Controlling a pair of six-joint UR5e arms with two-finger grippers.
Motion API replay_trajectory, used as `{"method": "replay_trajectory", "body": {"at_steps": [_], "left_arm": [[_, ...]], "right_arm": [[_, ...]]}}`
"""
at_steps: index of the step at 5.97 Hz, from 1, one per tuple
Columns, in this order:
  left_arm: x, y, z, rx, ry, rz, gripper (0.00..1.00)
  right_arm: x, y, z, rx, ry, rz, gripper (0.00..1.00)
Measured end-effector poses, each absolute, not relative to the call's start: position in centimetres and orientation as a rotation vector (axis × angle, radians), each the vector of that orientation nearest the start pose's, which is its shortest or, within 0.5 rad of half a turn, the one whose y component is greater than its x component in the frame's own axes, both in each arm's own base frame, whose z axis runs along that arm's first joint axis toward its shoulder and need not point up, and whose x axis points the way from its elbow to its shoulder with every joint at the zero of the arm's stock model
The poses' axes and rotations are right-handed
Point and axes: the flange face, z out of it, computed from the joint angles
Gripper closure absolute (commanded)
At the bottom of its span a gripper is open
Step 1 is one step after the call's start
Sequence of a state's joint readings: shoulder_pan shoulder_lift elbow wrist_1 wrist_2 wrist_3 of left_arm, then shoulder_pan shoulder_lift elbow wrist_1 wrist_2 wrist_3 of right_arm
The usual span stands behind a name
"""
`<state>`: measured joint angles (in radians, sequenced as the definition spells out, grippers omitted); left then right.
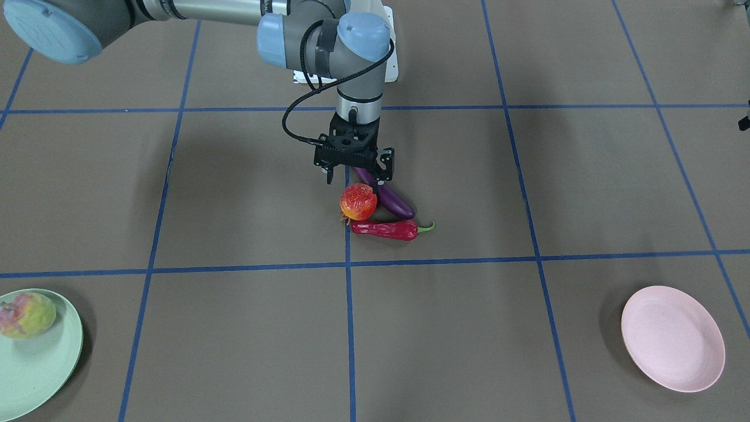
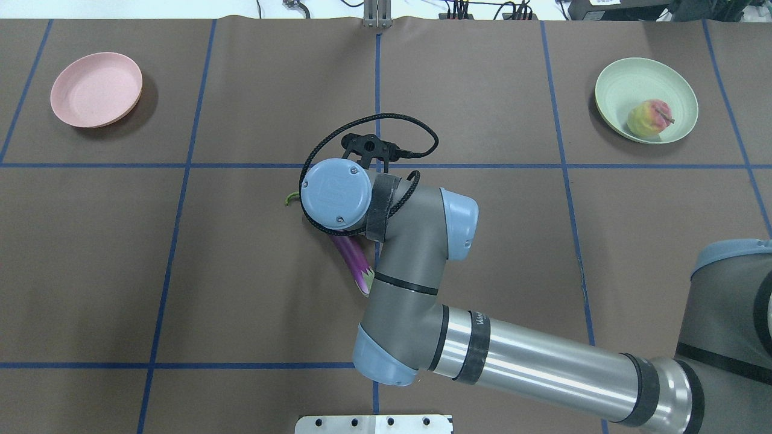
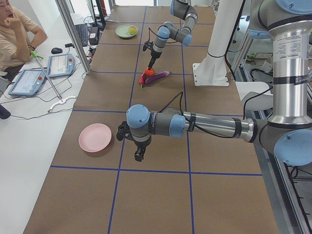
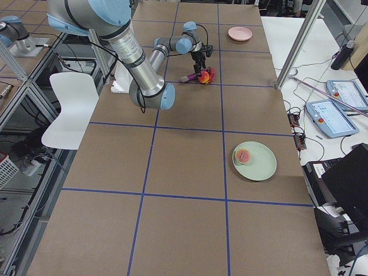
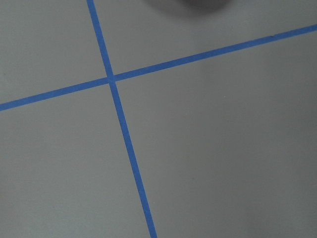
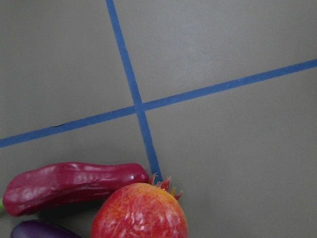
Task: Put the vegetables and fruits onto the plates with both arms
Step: 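Move the right gripper back over the red pomegranate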
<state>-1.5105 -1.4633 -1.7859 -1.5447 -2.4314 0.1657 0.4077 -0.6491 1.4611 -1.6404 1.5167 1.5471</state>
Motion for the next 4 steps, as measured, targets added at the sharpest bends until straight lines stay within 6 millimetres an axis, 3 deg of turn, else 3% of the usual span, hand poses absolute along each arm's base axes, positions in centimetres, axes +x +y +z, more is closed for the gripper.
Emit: {"method": "replay_trajectory", "body": {"at_steps": [3,4], "left_arm": [[-3.0,-45.3,60.1,0.119,0.857,0.248,0.00],[-3.0,-45.3,60.2,0.117,0.858,0.247,0.00]], "right_arm": [[-65.9,-43.0,15.8,0.238,-0.738,0.386,0.00],[-66.3,-42.8,16.2,0.241,-0.735,0.381,0.06]]}}
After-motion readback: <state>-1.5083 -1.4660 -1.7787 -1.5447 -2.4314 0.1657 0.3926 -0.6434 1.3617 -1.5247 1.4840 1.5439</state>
